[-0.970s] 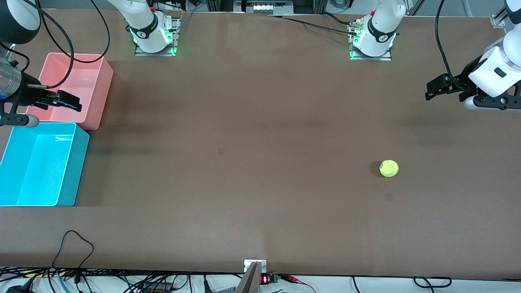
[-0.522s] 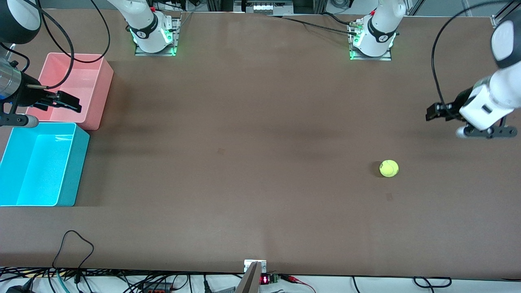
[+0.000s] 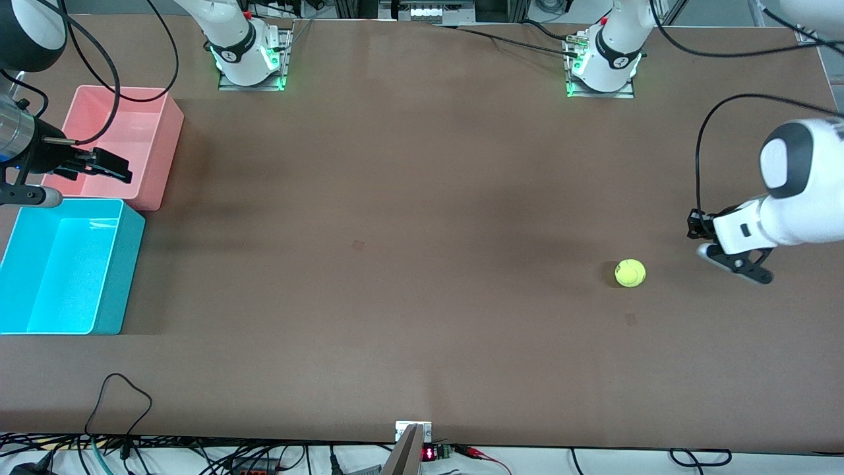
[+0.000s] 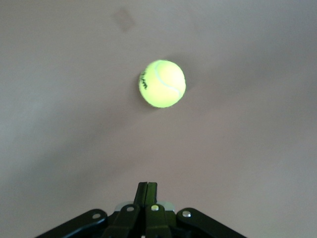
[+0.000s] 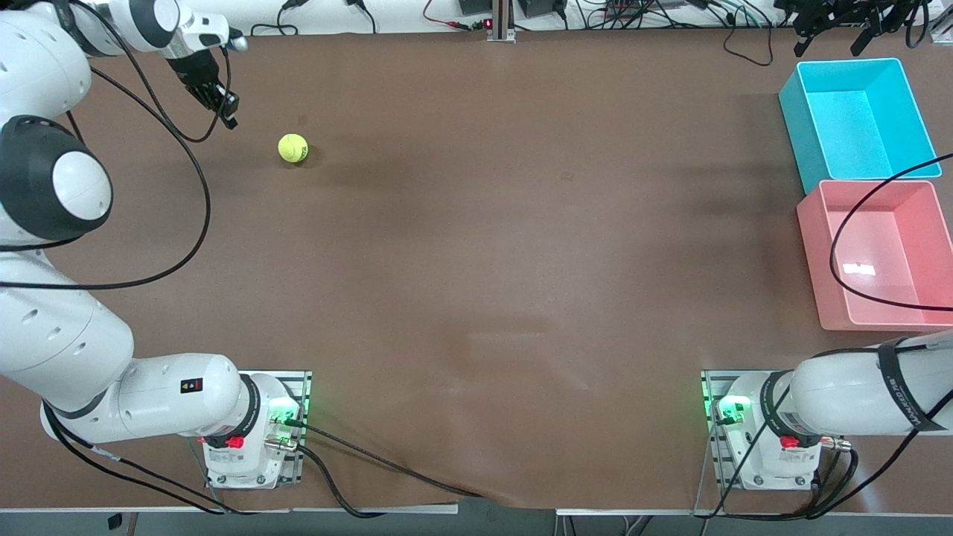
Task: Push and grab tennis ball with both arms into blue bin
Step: 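Lower the left gripper down beside the yellow tennis ball, then push the tennis ball with the left gripper toward the right arm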
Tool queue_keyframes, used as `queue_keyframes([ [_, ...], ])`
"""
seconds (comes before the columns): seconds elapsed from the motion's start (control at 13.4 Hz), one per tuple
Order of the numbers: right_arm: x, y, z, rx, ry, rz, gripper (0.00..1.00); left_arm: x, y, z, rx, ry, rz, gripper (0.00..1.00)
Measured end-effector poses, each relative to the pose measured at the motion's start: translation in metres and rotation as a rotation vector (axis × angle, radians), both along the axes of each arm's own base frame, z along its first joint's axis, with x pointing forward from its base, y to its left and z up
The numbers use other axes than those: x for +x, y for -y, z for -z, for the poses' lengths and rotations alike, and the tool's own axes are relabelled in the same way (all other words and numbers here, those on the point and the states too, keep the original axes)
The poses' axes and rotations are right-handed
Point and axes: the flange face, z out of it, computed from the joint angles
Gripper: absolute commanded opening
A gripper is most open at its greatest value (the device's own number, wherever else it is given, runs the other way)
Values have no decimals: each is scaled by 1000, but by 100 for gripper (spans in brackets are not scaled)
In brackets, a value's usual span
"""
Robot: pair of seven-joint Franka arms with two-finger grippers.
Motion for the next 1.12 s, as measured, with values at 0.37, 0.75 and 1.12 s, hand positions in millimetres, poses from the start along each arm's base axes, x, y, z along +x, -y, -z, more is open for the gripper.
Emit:
queue_keyframes([
  [0.37, 1, 0, 1, 0, -2, 0, 100, 33, -23, 64, -75, 47, 592, 0],
  [0.75, 1, -1, 2, 0, -3, -1, 100, 43, -35, 95, -98, 96, 818, 0],
  [1.12, 1, -1, 2, 0, -4, -2, 100, 44, -35, 107, -76, 72, 889, 0],
])
